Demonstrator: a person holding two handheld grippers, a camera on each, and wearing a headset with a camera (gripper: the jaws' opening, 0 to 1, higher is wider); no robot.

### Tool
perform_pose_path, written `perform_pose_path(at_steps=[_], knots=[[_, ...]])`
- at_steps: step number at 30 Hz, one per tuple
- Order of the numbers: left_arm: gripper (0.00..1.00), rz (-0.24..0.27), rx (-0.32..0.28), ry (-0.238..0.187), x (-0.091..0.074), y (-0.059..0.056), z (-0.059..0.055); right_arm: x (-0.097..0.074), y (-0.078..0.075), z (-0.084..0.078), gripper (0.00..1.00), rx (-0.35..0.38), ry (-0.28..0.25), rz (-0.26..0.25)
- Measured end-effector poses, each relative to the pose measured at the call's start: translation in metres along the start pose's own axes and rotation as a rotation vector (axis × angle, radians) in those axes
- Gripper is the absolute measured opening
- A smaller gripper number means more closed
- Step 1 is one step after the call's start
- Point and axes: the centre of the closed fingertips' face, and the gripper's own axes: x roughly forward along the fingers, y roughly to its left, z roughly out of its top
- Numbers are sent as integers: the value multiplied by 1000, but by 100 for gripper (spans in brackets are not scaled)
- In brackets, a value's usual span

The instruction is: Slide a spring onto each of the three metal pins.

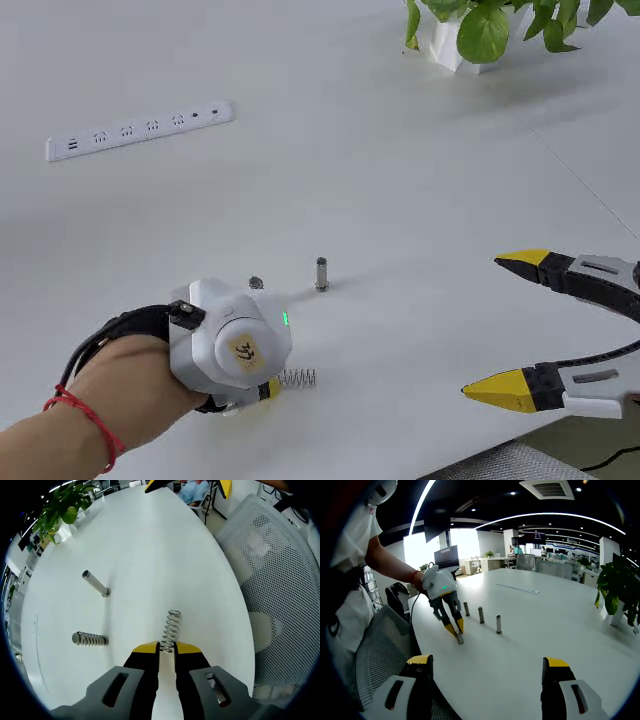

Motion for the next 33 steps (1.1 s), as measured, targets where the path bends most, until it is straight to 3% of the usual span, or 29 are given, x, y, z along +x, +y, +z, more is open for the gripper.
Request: perform_pose_path(at_steps=[9, 33], knots=[[7, -11, -56, -32, -1, -4, -1, 2, 3, 0, 93, 5, -4, 14], [7, -19, -116, -88, -7, -13, 1, 7, 8, 3, 91, -5, 0, 26]])
